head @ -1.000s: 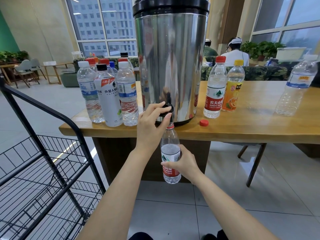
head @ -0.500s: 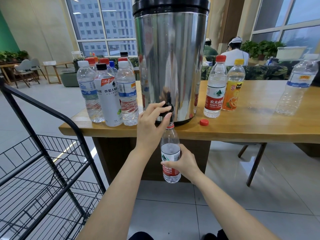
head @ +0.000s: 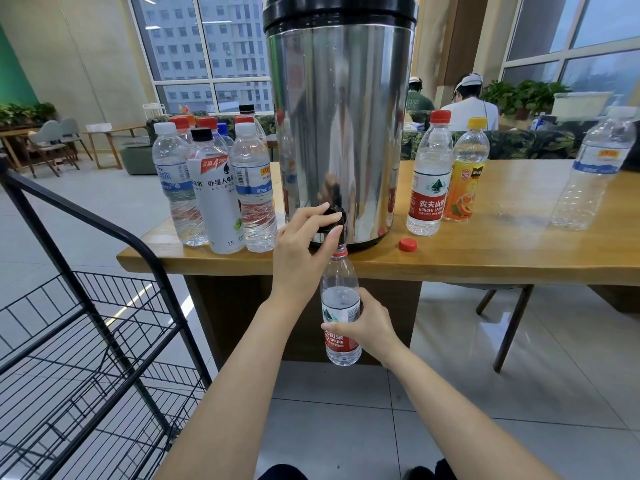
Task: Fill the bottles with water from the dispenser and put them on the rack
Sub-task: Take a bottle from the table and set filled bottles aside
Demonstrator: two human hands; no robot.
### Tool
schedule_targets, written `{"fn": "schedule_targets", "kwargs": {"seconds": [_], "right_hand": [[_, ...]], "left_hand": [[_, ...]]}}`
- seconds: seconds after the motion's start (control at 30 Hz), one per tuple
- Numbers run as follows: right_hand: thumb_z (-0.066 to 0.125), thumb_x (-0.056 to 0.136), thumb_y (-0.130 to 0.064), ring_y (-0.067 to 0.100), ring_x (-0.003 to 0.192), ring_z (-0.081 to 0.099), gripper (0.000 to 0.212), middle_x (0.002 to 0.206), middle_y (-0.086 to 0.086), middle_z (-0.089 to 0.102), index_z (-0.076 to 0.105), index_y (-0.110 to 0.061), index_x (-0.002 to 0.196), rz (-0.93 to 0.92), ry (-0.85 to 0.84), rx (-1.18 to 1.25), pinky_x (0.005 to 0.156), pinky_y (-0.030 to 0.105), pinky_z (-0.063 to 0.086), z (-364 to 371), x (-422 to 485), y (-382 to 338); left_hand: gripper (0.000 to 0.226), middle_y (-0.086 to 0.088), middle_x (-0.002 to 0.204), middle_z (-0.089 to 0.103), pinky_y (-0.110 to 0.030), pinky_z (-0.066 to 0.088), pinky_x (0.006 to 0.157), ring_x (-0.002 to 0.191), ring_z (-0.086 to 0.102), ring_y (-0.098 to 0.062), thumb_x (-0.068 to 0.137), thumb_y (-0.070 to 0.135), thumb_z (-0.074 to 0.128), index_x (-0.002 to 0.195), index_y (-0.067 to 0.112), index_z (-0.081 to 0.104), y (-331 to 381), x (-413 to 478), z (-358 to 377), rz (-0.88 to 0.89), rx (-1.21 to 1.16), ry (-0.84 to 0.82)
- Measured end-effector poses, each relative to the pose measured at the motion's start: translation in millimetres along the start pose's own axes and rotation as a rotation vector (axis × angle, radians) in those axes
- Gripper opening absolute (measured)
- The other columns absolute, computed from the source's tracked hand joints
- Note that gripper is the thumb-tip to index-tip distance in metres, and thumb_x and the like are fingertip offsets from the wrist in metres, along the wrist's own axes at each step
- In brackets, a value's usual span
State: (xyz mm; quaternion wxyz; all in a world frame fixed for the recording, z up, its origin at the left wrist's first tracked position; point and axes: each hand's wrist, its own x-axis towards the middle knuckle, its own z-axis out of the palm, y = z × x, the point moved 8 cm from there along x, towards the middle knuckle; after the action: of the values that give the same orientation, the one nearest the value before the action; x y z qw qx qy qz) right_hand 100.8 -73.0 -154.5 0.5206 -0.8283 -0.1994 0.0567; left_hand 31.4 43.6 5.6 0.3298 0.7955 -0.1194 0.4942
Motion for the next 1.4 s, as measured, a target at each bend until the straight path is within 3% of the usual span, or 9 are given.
{"fn": "schedule_targets", "kwargs": {"seconds": [0.53,0.83,1.0,1.4], "right_hand": [[0.088,0.064,-0.036,0.016,0.120,0.056,0.080,0.130,-0.002,0.059,0.047,-0.021,0.131,-0.002,0.006,0.001,0.093,0.031,0.050,0.2,-0.1,0.3],[0.088,0.064,-0.035,0.016,0.119,0.056,0.079,0.128,-0.003,0.060,0.047,-0.021,0.131,0.004,0.005,0.020,0.086,0.022,0.047,1.1,-2.8,-1.1],[0.088,0.066,-0.033,0.016,0.120,0.056,0.078,0.129,-0.003,0.059,0.046,-0.021,0.131,0.005,0.004,0.022,0.088,0.024,0.047,1.2,-3.8,-3.1],[0.086,0.069,-0.030,0.016,0.122,0.055,0.078,0.132,-0.002,0.057,0.044,-0.020,0.133,0.008,0.006,0.035,0.089,0.023,0.046,-1.4,-5.0,-10.0]], "left_hand": [[0.037,-0.002,0.123,0.061,-0.056,0.051,0.091,0.117,0.054,-0.011,0.095,0.038,0.051,0.116,0.013,0.068,-0.8,-0.4,0.0,-0.013,-0.002,-0.013],[0.040,0.000,0.126,0.061,-0.054,0.048,0.097,0.120,0.050,-0.003,0.097,0.040,0.048,0.120,0.014,0.067,-0.3,-1.3,-1.4,-0.033,-0.016,-0.027],[0.040,0.001,0.127,0.062,-0.048,0.048,0.097,0.120,0.053,-0.005,0.102,0.040,0.038,0.124,0.019,0.065,-0.8,2.7,-5.7,-0.045,-0.025,-0.073],[0.042,-0.002,0.128,0.065,-0.046,0.046,0.101,0.121,0.054,-0.014,0.093,0.042,0.049,0.119,0.016,0.069,4.0,7.1,-18.6,-0.020,0.087,-0.134]]}}
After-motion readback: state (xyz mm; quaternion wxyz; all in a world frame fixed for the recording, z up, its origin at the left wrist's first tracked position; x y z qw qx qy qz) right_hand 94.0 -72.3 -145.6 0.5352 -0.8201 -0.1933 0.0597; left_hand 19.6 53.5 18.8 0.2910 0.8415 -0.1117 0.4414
